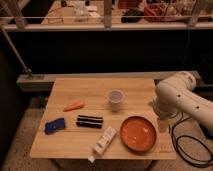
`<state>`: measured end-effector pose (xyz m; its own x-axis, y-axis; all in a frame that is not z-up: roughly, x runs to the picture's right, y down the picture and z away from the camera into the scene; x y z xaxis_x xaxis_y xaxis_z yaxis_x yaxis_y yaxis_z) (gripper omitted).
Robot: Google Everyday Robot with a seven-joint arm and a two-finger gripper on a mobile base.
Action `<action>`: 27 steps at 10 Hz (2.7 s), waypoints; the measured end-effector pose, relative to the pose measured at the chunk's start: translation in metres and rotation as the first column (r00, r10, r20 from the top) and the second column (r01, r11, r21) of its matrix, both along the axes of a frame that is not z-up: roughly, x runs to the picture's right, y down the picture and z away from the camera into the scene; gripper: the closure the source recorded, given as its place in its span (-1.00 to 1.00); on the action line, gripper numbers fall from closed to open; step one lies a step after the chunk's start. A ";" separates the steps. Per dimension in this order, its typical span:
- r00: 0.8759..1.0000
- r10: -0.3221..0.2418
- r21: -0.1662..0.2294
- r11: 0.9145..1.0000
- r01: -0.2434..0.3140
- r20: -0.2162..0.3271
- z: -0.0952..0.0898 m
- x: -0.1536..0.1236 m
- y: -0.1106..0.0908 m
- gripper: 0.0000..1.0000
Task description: Pick up the ceramic bowl
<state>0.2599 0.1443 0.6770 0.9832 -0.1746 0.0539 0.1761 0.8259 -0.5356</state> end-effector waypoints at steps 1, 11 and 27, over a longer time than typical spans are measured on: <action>1.000 -0.014 0.002 1.000 0.014 0.008 0.000 -0.002 0.002 -0.60; 0.979 -0.167 0.033 0.986 0.164 0.117 0.006 -0.011 0.028 -0.60; 0.930 -0.260 0.053 0.965 0.255 0.261 0.047 -0.021 0.080 -0.60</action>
